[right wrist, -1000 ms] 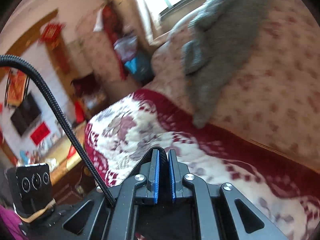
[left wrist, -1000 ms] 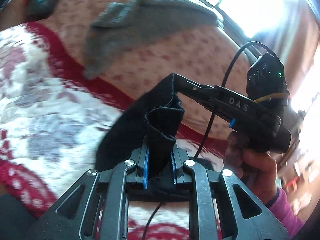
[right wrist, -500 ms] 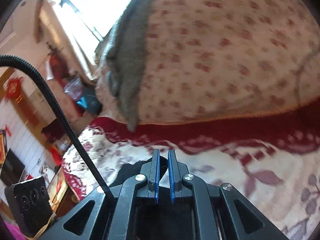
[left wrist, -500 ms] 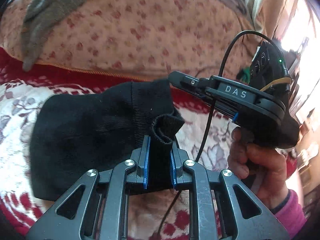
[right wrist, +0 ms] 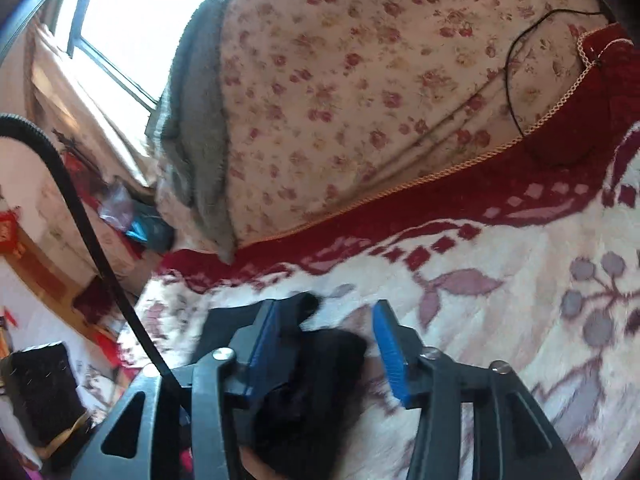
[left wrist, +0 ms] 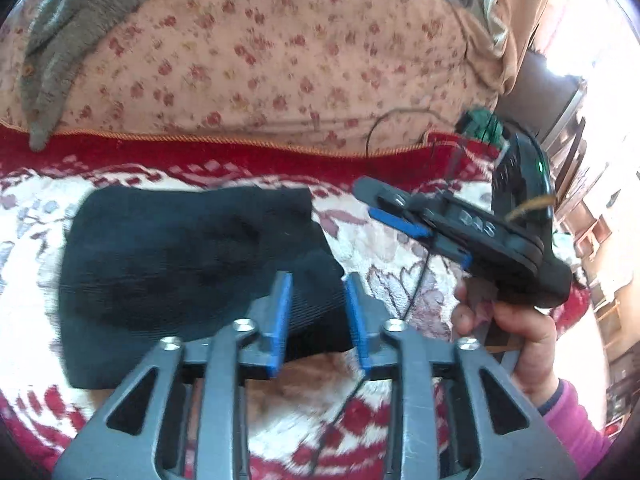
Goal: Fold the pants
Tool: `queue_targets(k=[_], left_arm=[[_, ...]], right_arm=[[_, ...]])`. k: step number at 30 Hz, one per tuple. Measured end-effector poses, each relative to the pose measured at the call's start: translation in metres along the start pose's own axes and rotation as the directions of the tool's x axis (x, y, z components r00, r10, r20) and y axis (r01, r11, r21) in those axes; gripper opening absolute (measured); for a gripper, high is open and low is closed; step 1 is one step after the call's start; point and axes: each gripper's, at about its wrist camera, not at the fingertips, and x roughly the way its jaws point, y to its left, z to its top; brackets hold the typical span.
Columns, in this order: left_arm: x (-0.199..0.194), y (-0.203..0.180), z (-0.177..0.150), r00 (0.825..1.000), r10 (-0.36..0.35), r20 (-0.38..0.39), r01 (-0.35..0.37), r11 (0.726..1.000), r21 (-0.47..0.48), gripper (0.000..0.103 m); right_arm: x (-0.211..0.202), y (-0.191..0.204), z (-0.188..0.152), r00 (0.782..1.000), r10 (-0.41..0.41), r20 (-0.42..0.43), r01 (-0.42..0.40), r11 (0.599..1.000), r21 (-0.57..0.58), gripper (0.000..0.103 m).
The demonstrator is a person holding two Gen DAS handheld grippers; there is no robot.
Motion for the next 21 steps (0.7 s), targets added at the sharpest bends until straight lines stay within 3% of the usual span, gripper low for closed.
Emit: queue_targets(k=[3,7,11,14,15,17,19,21], left_arm=[[-0.028,0.017,0.001,0.999,0.006,0.036,-0.006,1.000,0.000,0.041],[-0.048,0.056,0.000,0.985,0.145,0.091,-0.143,0.989,-0.026,0.044],[-0.046,0.101,-0.004,0.962,0.264,0.071,-0.256,0.961,-0.106,0.044],[-0.037,0.126,-0.010,0.945,0.325,0.035,-0.315,0.935,-0.160,0.044],[-0.032,0.131,-0.012,0.943,0.331,0.020,-0.323,0.931,-0.168,0.044],[-0.018,0.136,-0.017,0.943,0.332,-0.015,-0.329,0.928,-0.174,0.044],[-0.009,0.135,-0.020,0.947,0.320,-0.033,-0.321,0.931,-0.172,0.044],[-0.005,0.129,-0.023,0.951,0.309,-0.028,-0.309,0.937,-0.161,0.045]], right_arm=[[-0.005,0.015,-0.008,0.999,0.022,-0.033,-0.022,1.000,-0.018,0.048],[0.002,0.028,-0.024,0.993,0.046,-0.113,-0.049,0.998,-0.027,0.050],[0.021,0.038,-0.033,0.987,-0.026,-0.158,0.012,0.996,-0.089,0.050],[0.039,0.039,-0.037,0.980,-0.026,-0.197,0.009,0.996,-0.088,0.050],[0.044,0.041,-0.039,0.980,-0.049,-0.194,0.029,0.994,-0.105,0.048],[0.052,0.041,-0.041,0.977,-0.077,-0.198,0.054,0.992,-0.118,0.025],[0.049,0.042,-0.041,0.982,-0.062,-0.176,0.041,0.992,-0.118,0.014],[0.040,0.047,-0.042,0.987,-0.064,-0.148,0.044,0.990,-0.137,0.010]])
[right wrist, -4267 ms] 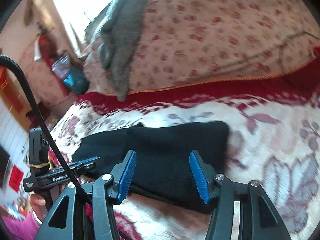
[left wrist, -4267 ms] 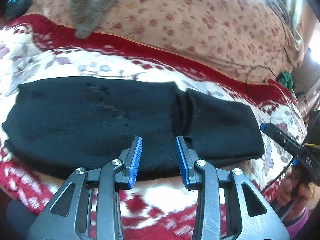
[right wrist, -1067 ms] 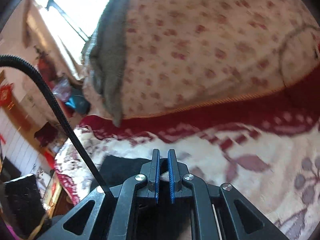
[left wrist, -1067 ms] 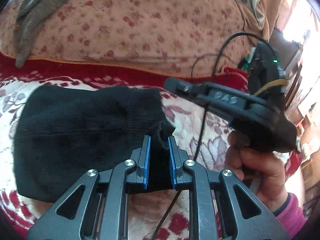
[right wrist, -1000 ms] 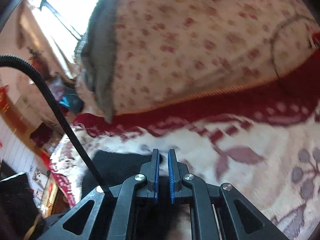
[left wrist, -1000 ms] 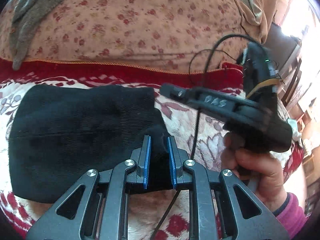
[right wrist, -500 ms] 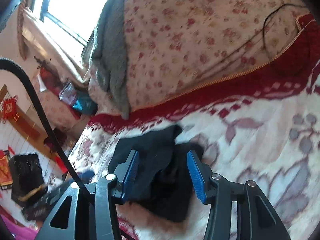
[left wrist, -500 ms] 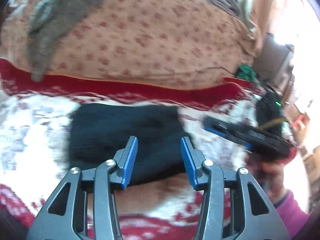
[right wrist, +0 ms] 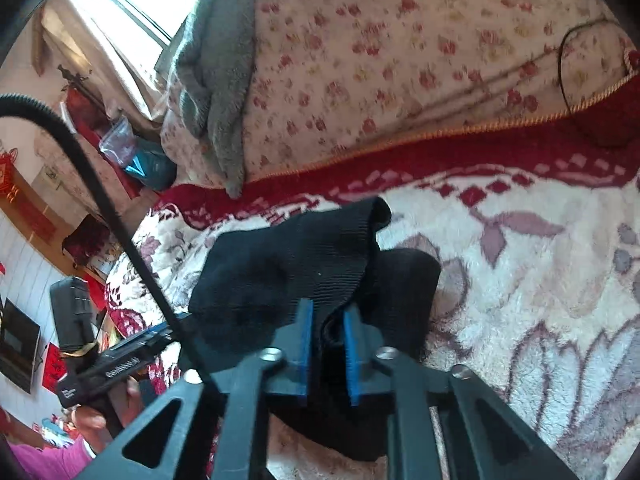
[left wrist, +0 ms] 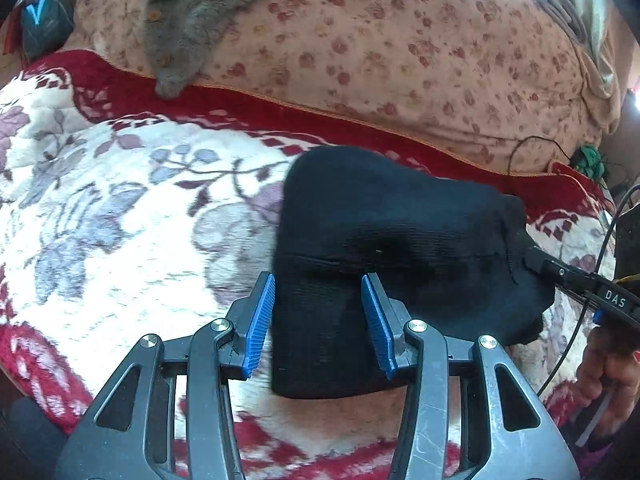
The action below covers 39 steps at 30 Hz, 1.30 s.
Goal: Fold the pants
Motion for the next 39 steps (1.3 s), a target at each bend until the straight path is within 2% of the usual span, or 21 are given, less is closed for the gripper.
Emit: queue_targets(k=[4,9,12,13,14,16,20,25,27,28,29,39], left_arm=[[-0.004,-0.011,0.001,1.000,-0.003,0.013,0.003,1.000,0.020,0.045],[-0.012,-0.020,0.004,0.999,-0.040,0.026,0.039,0.998,0.042,0.045],[-0.007,-0.027,0.001,1.000,0.007,0.030,-0.009,0.997,0.074,0.045],[-0.005,-0.028,0.000,0.999,0.018,0.026,-0.020,0.997,0.076,0.045],[-0.003,-0.029,0.000,1.000,0.021,0.023,-0.022,0.997,0.075,0.045],[-0.003,-0.029,-0.001,0.999,0.035,0.026,-0.037,0.997,0.075,0.045],[-0.004,-0.030,0.001,0.999,0.045,0.019,-0.046,0.997,0.065,0.045],[-0.010,-0.031,0.002,0.997,0.066,0.039,-0.068,0.996,0.058,0.045],[-0.014,-0.032,0.002,0.996,0.074,0.051,-0.077,0.995,0.063,0.045],[-0.016,-0.033,0.002,0.995,0.078,0.059,-0.082,0.994,0.067,0.045],[-0.019,-0.034,0.002,0.994,0.081,0.067,-0.086,0.994,0.070,0.045],[-0.031,-0.033,0.001,0.990,0.099,0.101,-0.106,0.992,0.070,0.045]], right_arm=[[-0.016,0.005,-0.004,1.000,-0.023,0.021,0.023,0.999,-0.035,0.009],[-0.028,-0.006,-0.011,0.999,-0.032,0.027,0.032,0.999,0.006,0.009],[-0.023,-0.014,-0.017,0.999,-0.031,0.011,0.030,0.999,0.041,0.009],[-0.020,-0.015,-0.018,0.999,-0.039,0.001,0.039,0.998,0.040,0.011],[-0.019,-0.015,-0.018,0.998,-0.062,0.008,0.062,0.998,0.033,0.021],[-0.022,-0.010,-0.018,0.993,-0.114,0.022,0.114,0.993,0.026,0.033],[-0.035,0.004,-0.016,0.983,-0.171,0.064,0.172,0.985,-0.010,0.034],[-0.046,0.032,-0.016,0.979,-0.172,0.108,0.180,0.981,-0.070,0.034],[-0.045,0.041,-0.017,0.978,-0.172,0.118,0.182,0.980,-0.078,0.038],[-0.044,0.044,-0.017,0.978,-0.172,0.121,0.183,0.980,-0.081,0.048],[-0.042,0.048,-0.017,0.977,-0.174,0.124,0.185,0.979,-0.084,0.051],[-0.031,0.065,-0.022,0.983,-0.140,0.119,0.151,0.985,-0.088,0.052]])
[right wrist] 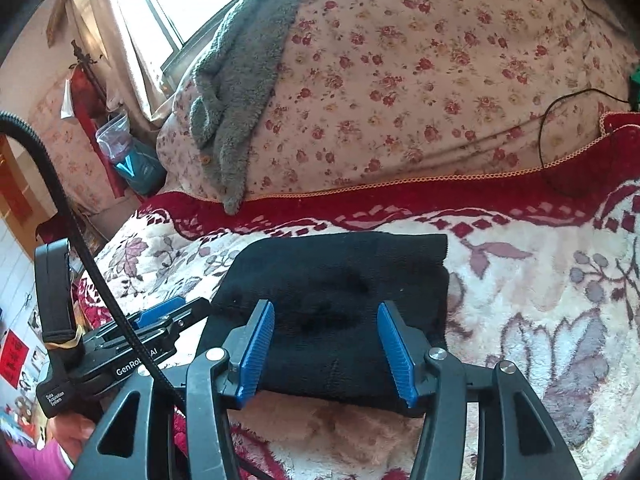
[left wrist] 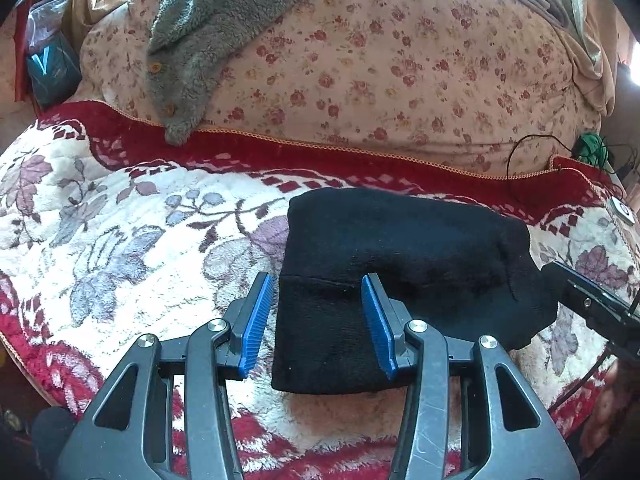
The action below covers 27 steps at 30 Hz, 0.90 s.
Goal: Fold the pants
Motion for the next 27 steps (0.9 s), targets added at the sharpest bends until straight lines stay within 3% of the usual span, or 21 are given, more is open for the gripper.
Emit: queue_targets(k=[4,13,15,19,27], left_arm=[[0.000,0.001,-0.001,1.000,-0.005,-0.004,0.005,1.000,-0.005,0.045],[0.008,0.008,-0.002,0.999,-0.018,-0.033,0.017,0.999,-0.032,0.047],[0.011,0.013,-0.001,0.999,-0.035,-0.041,0.034,0.998,-0.044,0.048],[0.019,0.026,0.002,0.993,-0.098,-0.067,0.092,0.992,-0.087,0.054],[0.047,0.032,0.004,0.976,-0.187,-0.111,0.173,0.977,-0.123,0.055]], right_arm=[[0.000,-0.004,-0.001,1.000,0.027,0.000,-0.027,1.000,0.016,0.063],[0.003,-0.031,-0.006,1.000,0.014,-0.019,-0.013,0.996,0.090,0.067],[0.005,-0.040,-0.006,1.000,-0.006,-0.023,0.009,0.993,0.119,0.074],[0.017,-0.057,-0.006,0.998,-0.002,-0.057,0.012,0.984,0.179,0.075],[0.051,-0.071,-0.006,0.992,0.038,-0.119,-0.012,0.976,0.216,0.076]])
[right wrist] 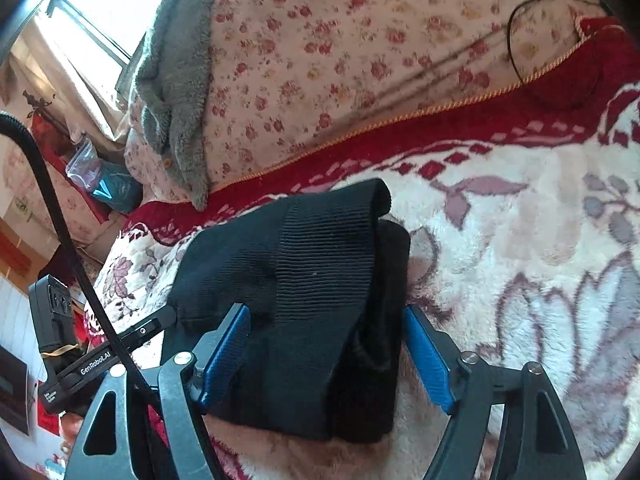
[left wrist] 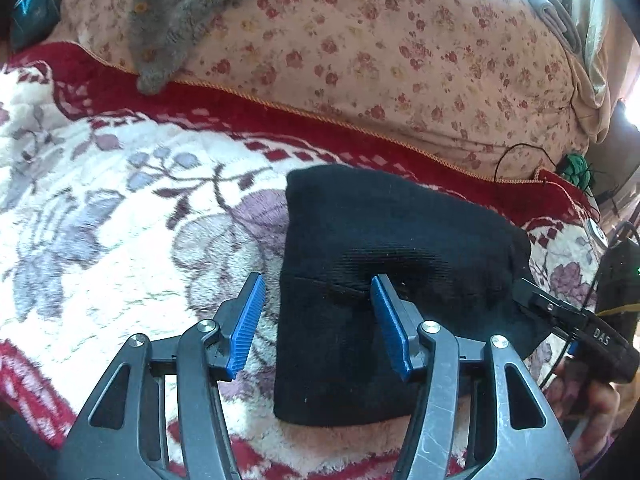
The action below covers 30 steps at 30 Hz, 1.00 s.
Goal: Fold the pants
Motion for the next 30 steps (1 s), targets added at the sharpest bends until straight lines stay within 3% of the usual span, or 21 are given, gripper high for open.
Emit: queue_targets(k=[4,6,11,15,16,19,20,21,22,26,30], left_arm=[[0.009,0.009,0.000,0.999,-0.035,0.004,0.036,0.999,-0.037,0.069],[0.015,0.013,-0.001,0.998,-0.057,0.002,0.057,0.997,-0.048,0.076],[0.029,0.023,-0.001,0.991,-0.129,-0.019,0.127,0.986,-0.105,0.088],[0.033,0.016,-0.001,0.992,-0.124,-0.012,0.123,0.991,-0.056,0.094],[0.034,0.013,-0.002,0.993,-0.115,-0.011,0.115,0.993,-0.038,0.094],[0.035,0.009,-0.001,0.996,-0.093,-0.011,0.093,0.996,-0.010,0.093],[0.036,0.008,-0.001,0.995,-0.104,-0.013,0.104,0.995,-0.009,0.083],[0.035,0.007,-0.001,0.990,-0.140,-0.018,0.140,0.990,-0.005,0.059],[0.034,0.004,-0.001,0.987,-0.160,-0.021,0.160,0.987,0.000,0.057],[0.022,-0.009,-0.004,0.992,-0.130,0.011,0.129,0.990,0.056,0.035],[0.008,-0.007,-0.001,0.990,-0.135,0.027,0.133,0.990,0.049,0.028]], right_arm=[[0.019,-0.010,-0.002,0.996,0.068,-0.052,-0.066,0.997,0.036,0.084],[0.020,-0.012,-0.004,0.995,0.095,-0.025,-0.094,0.995,0.027,0.087],[0.022,-0.007,-0.008,0.996,0.087,-0.027,-0.088,0.996,-0.025,0.088],[0.022,-0.013,-0.006,0.993,0.116,-0.024,-0.116,0.993,0.006,0.088],[0.021,-0.013,-0.006,0.993,0.120,-0.016,-0.120,0.993,0.010,0.086],[0.019,-0.010,-0.009,0.994,0.109,0.005,-0.109,0.994,-0.017,0.070],[0.018,-0.008,-0.011,0.994,0.109,0.010,-0.109,0.994,-0.028,0.066],[0.017,-0.007,-0.011,0.994,0.109,0.015,-0.109,0.994,-0.032,0.064],[0.016,-0.006,-0.011,0.994,0.107,0.020,-0.106,0.994,-0.038,0.059],[0.008,0.004,-0.011,0.995,0.087,0.041,-0.084,0.993,-0.078,0.050],[0.000,0.011,-0.007,0.994,0.095,0.055,-0.090,0.993,-0.081,0.044]])
